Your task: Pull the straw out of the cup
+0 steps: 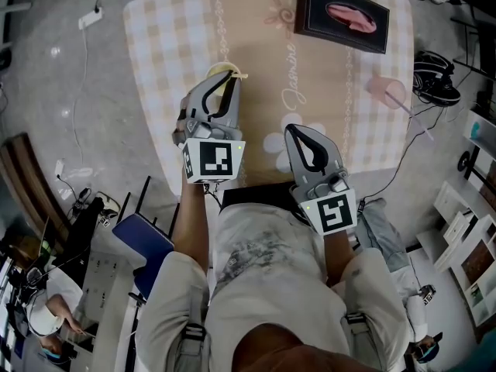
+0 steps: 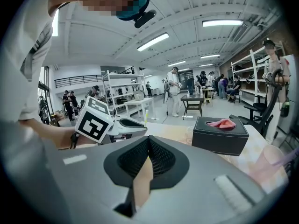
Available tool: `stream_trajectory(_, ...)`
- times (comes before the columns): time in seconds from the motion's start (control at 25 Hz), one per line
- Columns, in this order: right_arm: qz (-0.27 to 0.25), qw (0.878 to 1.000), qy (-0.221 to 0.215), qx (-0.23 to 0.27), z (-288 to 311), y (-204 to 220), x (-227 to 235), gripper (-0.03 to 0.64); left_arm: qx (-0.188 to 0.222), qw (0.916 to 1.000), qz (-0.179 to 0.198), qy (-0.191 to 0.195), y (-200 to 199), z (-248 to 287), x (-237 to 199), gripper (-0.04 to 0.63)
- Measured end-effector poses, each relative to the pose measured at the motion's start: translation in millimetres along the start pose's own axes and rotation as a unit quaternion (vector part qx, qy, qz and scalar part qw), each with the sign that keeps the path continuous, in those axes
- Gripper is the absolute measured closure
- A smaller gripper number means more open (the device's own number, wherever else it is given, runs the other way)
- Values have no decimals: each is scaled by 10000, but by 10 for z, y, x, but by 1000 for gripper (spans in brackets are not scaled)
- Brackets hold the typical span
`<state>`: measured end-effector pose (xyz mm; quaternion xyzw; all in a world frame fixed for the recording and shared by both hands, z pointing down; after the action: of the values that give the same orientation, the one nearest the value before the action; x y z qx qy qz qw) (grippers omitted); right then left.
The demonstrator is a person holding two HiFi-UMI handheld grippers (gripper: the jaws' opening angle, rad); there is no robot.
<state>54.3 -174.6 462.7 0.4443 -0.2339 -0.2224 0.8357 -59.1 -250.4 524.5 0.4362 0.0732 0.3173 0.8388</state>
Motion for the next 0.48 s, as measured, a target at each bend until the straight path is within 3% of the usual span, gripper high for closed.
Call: stream_trajectory(0.48, -121, 9999, -58, 105, -23, -68, -139, 606, 250, 9990, -349, -74, -46, -213, -67, 565)
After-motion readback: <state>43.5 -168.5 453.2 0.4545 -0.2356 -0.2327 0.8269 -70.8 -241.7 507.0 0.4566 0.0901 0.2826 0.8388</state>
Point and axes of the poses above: the fingertips, and each gripper's own axes: z forward along the fingers, x to its right, y out of its underside, the point moved 3 cm from there along -z, backward along the fingers, and after that the axes turned 8 degrees about -x, right-handed, at the moved point
